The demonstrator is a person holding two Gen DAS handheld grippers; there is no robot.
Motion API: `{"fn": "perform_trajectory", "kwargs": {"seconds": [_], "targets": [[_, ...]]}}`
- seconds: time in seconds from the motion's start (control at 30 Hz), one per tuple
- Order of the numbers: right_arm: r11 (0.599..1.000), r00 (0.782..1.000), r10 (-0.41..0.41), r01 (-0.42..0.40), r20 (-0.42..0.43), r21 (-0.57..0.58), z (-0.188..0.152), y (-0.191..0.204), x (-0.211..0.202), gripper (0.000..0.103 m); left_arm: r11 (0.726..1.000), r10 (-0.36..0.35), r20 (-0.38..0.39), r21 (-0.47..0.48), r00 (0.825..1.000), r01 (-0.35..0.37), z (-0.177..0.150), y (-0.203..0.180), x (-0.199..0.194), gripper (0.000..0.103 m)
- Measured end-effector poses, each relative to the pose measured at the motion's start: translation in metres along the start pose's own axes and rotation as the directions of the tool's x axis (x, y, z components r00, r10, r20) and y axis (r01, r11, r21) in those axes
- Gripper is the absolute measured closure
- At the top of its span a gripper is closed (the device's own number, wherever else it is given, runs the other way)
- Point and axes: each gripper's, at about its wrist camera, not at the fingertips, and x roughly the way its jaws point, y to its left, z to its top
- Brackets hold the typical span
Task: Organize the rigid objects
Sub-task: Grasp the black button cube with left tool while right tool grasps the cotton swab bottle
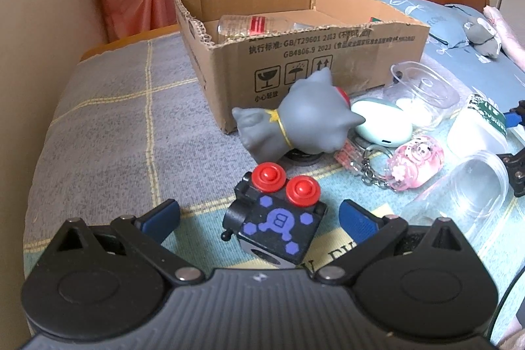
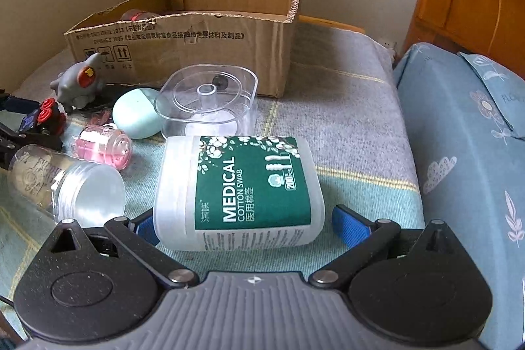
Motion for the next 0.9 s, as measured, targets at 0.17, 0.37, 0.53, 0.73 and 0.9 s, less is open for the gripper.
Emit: {"fn": "perform_trajectory", "kwargs": {"seconds": [0.17,0.37,0.53,0.73,0.9], "targets": [[1.0,1.0,0.017,-0.017,0.01,-0.021,0.004,-0.001,0.004,0.0,1.0,-0.01,-0.012,0.019,1.0,0.01,0.003,0.0,0.001,0.001],[0.999,1.0,0.024,-0.024,0.005,-0.038,0.012,-0.001,0.009,0.0,0.996,-0.042,-0.021,0.073,0.999,0.044,0.006,-0.001,-0.001,0.01],[0.997,1.0,0.028,-0.028,0.005,-0.074,0.018,0.002,0.009,0.006,0.99,-0.073,-0.043,0.115,0.996,0.078,0.011,-0.003,-0.003,0.022],[0.994,0.998,0.056,-0.056,-0.005,-0.097,0.026,0.003,0.005,0.016,0.984,-0.1,-0.075,0.141,0.992,0.11,0.013,-0.001,-0.008,0.039],[0.994,0.998,0.059,-0.059,-0.005,-0.097,0.027,0.002,0.0,0.016,0.981,-0.102,-0.091,0.158,0.991,0.116,0.014,-0.001,-0.01,0.046]]}}
